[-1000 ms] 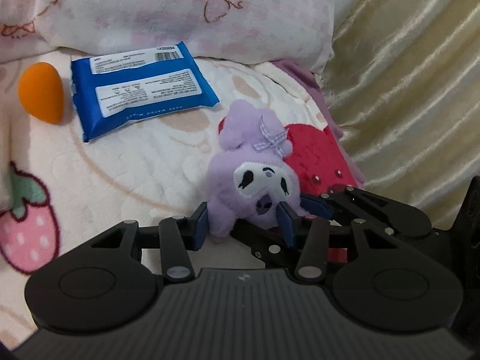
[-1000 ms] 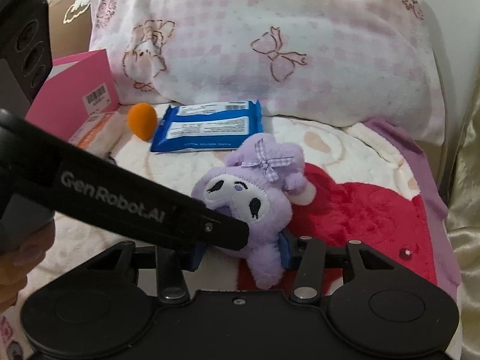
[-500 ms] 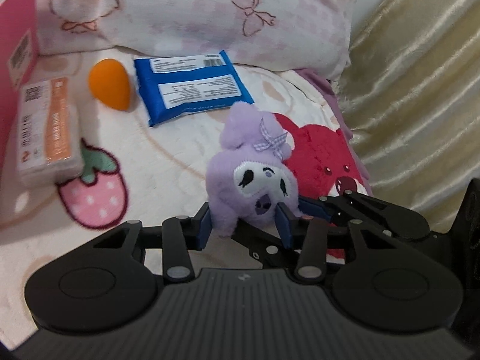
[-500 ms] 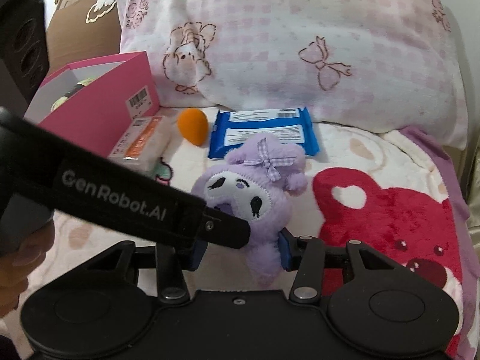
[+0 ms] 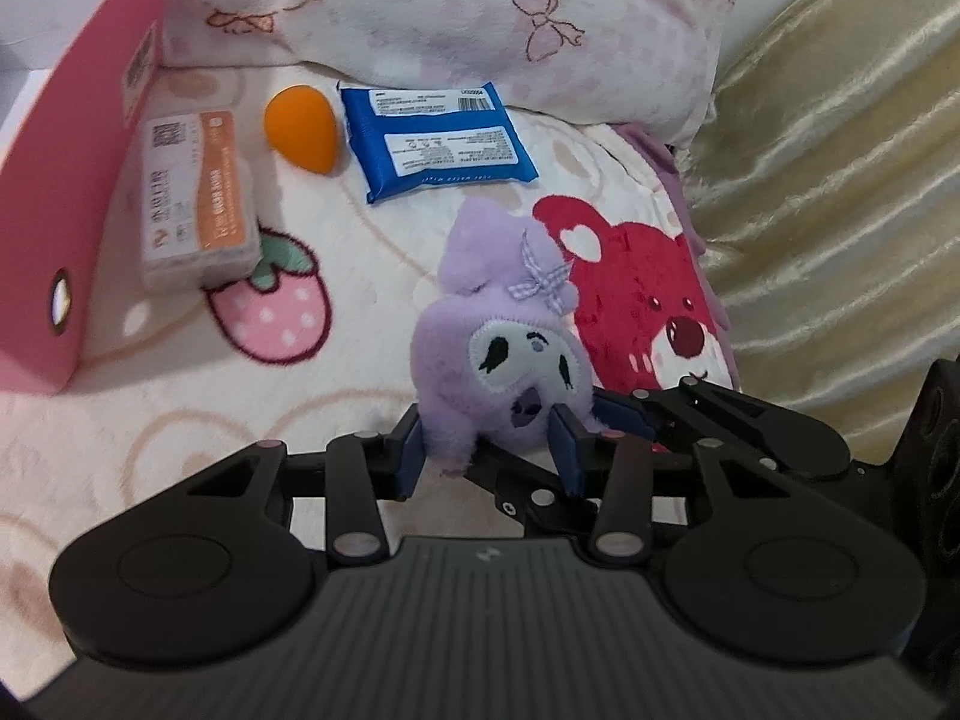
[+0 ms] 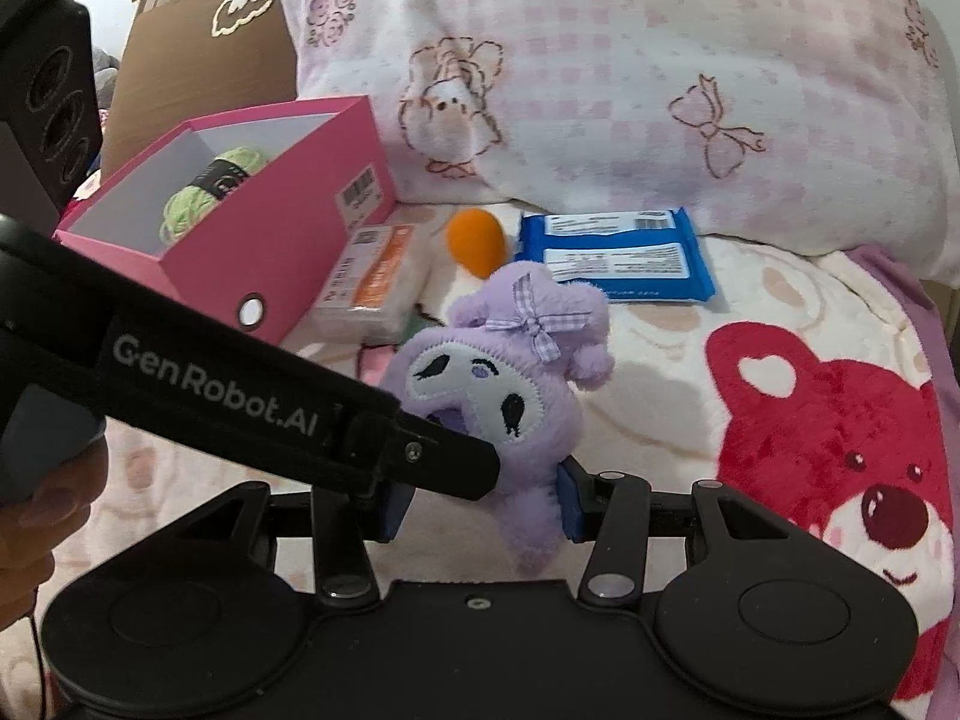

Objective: Organize objects
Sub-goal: 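Lift the purple plush toy with the left tool toward the pink box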

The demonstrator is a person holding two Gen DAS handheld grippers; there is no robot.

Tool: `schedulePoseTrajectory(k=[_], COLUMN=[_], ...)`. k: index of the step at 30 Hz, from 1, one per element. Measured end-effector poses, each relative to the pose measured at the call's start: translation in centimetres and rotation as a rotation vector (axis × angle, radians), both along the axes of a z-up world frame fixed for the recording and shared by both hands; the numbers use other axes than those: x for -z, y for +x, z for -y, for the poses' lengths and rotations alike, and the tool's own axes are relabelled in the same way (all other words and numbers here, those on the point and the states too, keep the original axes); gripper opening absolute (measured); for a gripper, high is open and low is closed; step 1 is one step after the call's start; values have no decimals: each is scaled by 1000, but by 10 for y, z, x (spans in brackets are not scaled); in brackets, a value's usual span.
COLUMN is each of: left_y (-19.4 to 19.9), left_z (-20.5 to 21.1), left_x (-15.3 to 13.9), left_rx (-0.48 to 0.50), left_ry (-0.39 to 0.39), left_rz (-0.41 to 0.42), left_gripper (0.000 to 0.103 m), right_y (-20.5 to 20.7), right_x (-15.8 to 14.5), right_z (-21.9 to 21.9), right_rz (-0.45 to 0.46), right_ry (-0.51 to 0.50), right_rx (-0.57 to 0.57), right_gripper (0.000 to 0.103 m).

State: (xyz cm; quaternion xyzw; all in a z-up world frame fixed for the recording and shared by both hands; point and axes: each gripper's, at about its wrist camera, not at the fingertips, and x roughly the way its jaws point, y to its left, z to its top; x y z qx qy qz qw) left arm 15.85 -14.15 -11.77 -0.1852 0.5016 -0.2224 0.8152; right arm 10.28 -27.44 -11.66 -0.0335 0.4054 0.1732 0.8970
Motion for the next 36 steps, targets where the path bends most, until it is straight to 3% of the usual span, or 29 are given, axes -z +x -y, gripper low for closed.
schedulePoseTrajectory(k=[14, 19, 29, 36], left_y=[-36, -51, -76, -94], left_z=[-27, -35, -64, -84], left_x=[-38, -50, -71, -94], left_rx=[11, 19, 29, 20], left_ry=[24, 67, 38, 30], left_rz=[-60, -91, -101, -44], left_gripper=[42, 42, 41, 42], right_y=[-34, -46, -63, -72], right_x=[-37, -45, -71, -94], right_z=[-28, -42, -67, -85], right_rz=[-31, -61, -99, -60], right_ry=[-11, -21, -37, -54], right_rx=[-65, -89, -131, -176], right_gripper=[53, 53, 53, 53])
